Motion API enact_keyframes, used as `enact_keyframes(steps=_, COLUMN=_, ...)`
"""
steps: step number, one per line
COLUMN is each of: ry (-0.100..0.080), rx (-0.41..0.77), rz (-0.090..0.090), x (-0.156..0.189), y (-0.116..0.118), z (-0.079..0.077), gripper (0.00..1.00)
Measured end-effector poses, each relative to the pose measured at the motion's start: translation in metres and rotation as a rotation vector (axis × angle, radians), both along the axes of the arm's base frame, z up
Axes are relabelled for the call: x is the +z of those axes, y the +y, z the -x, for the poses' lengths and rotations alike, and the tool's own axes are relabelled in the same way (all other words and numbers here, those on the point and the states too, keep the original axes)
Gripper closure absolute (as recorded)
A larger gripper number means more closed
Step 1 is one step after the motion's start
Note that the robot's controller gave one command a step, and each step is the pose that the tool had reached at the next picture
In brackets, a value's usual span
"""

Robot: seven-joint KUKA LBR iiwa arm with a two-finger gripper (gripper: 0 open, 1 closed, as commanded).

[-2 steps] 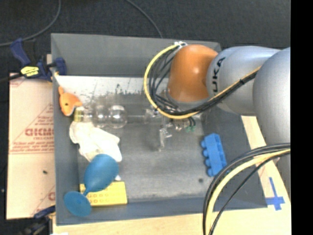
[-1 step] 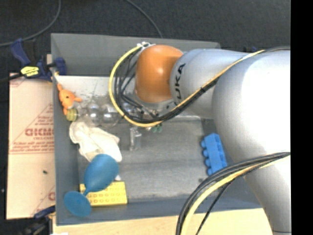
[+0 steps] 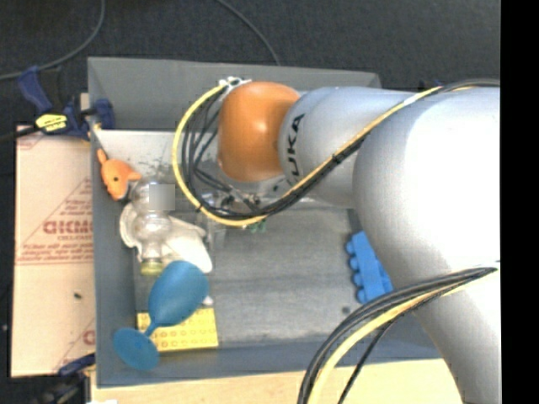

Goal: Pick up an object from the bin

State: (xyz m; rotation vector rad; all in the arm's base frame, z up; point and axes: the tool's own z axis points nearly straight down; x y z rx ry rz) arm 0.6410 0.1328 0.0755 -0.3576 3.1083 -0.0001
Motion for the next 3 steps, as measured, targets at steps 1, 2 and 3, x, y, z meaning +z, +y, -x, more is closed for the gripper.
enact_keyframes(steps=1, ry=0.002, rx=-0.001, rz=0.0, x=0.0, y=-0.017, z=0.003, gripper=1.0)
enact_keyframes(steps=2, ry=0.002, rx=-0.209, rz=-0.007, x=-0.002, y=-0.03, z=0.007, gripper=1.0)
enact_keyframes(steps=3, ry=-0.001, rx=0.023, rz=0.0, x=-0.002, y=-0.035, z=0.008, gripper=1.0)
